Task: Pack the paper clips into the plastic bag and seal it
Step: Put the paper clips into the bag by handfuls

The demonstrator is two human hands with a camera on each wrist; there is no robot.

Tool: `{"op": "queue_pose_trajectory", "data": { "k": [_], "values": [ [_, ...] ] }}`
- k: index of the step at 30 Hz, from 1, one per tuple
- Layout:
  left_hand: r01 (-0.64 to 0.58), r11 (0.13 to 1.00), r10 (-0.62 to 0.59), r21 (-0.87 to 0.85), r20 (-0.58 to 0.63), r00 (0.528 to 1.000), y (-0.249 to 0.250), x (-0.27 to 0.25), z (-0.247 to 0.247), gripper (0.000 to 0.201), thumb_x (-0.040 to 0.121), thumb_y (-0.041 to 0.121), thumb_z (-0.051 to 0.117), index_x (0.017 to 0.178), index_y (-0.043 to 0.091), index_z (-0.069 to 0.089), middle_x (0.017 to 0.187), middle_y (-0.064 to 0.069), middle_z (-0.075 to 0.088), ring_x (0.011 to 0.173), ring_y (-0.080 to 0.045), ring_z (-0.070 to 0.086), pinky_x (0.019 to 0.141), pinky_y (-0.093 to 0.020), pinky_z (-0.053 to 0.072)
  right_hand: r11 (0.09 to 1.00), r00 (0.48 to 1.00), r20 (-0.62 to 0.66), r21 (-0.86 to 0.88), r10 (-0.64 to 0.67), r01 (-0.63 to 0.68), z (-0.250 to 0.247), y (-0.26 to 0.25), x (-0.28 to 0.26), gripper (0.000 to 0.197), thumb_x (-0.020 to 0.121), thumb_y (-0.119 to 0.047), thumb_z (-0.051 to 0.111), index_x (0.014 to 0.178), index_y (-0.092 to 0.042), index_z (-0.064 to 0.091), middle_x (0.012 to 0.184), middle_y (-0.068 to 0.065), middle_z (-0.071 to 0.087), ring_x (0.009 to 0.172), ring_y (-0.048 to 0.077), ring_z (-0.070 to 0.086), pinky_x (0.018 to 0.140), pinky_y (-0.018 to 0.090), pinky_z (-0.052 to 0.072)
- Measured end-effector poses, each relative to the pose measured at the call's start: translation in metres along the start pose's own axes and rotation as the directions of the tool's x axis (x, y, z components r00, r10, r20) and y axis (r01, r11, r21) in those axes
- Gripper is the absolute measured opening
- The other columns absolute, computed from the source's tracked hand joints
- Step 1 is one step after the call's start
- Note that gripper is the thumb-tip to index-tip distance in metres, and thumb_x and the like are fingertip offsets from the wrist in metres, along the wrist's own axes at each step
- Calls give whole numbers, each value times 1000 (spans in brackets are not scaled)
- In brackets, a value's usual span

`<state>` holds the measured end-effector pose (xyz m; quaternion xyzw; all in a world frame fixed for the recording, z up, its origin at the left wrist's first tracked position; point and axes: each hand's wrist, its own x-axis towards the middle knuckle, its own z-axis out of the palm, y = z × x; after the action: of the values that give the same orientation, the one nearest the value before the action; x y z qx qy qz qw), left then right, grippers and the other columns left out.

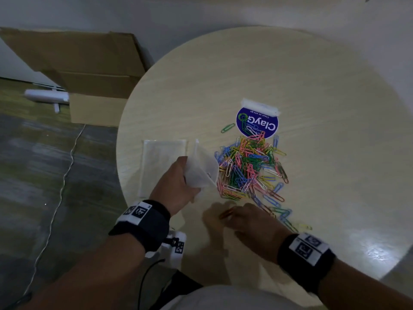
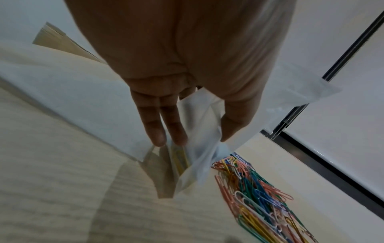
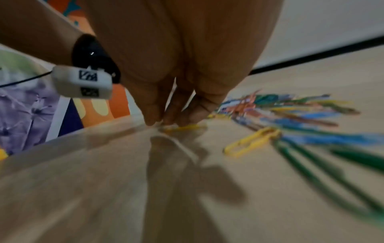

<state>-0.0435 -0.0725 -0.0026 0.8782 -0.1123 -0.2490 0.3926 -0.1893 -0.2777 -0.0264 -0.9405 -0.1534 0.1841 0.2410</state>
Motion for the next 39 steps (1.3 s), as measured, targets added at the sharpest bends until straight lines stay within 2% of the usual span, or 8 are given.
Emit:
{"op": "queue_pose_trajectory", "data": {
  "k": [8, 11, 16, 26, 29, 32, 35, 39],
  "values": [
    [25, 997, -24, -80, 7, 1000, 5, -1, 1, 61, 78, 11, 81, 120, 34, 44, 101, 13, 62, 80, -20, 71, 62, -51, 60, 972, 917, -325, 46, 232, -229, -22, 24, 8, 29, 73, -5, 63, 98, -17, 71, 94, 7, 67, 85, 34, 62, 78, 38, 52],
    [15, 996, -14, -86, 8, 1000, 4, -2, 2, 60, 79, 9, 81, 120, 32, 45, 98, 12, 63, 82, -23, 71, 63, -52, 60, 892, 786, -421, 195, 452, -408, -33, 35, -32, 26, 68, -19, 78, 92, -23, 68, 86, 3, 64, 82, 29, 59, 77, 36, 45],
    [20, 996, -19, -89, 7, 1000, -1, -1, 3, 65, 74, 10, 84, 120, 35, 45, 99, 13, 63, 86, -20, 71, 71, -52, 60, 622, 594, -203, 120, 778, -774, -2, 37, -99, 54, 52, -39, 76, 96, -18, 52, 92, 4, 50, 86, 34, 53, 79, 43, 48],
    [13, 996, -11, -85, 20, 1000, 2, -3, 5, 60, 77, 13, 83, 120, 33, 46, 103, 16, 61, 84, -18, 72, 66, -52, 60, 786, 753, -242, 295, 611, -543, -21, 29, -7, 25, 81, -12, 63, 103, -19, 71, 99, 12, 66, 93, 33, 62, 78, 34, 47],
    [5, 997, -3, -76, 21, 1000, 2, -4, 4, 57, 77, 7, 81, 117, 30, 47, 98, 15, 63, 81, -21, 72, 68, -50, 60, 727, 640, -356, 432, 681, -533, -41, 36, -1, 20, 80, -16, 66, 99, -16, 72, 99, 11, 70, 92, 31, 65, 79, 31, 46],
    [2, 997, 1, -81, 33, 999, 2, -7, 4, 56, 78, 4, 80, 111, 35, 48, 95, 14, 63, 80, -24, 69, 67, -45, 59, 637, 521, -370, 373, 769, -675, -44, 57, -3, 74, 70, -51, 73, 127, -8, 54, 119, 19, 57, 112, 38, 52, 95, 40, 37],
    [0, 997, 3, -78, 37, 999, 2, -10, 4, 55, 79, 4, 80, 117, 28, 48, 95, 17, 61, 78, -19, 68, 64, -34, 55, 648, 603, -257, 155, 755, -745, -38, 51, 5, 112, 53, -83, 61, 140, -18, 35, 133, 12, 44, 120, 37, 40, 97, 48, 39],
    [-1, 998, 4, -65, 42, 999, 2, -12, 4, 57, 79, 6, 81, 121, 25, 47, 99, 16, 60, 78, -16, 68, 65, -33, 55, 745, 712, -272, 27, 647, -667, -18, 35, 8, 100, 57, -70, 66, 140, -22, 37, 127, 6, 43, 114, 34, 41, 91, 45, 43]
  ]
}}
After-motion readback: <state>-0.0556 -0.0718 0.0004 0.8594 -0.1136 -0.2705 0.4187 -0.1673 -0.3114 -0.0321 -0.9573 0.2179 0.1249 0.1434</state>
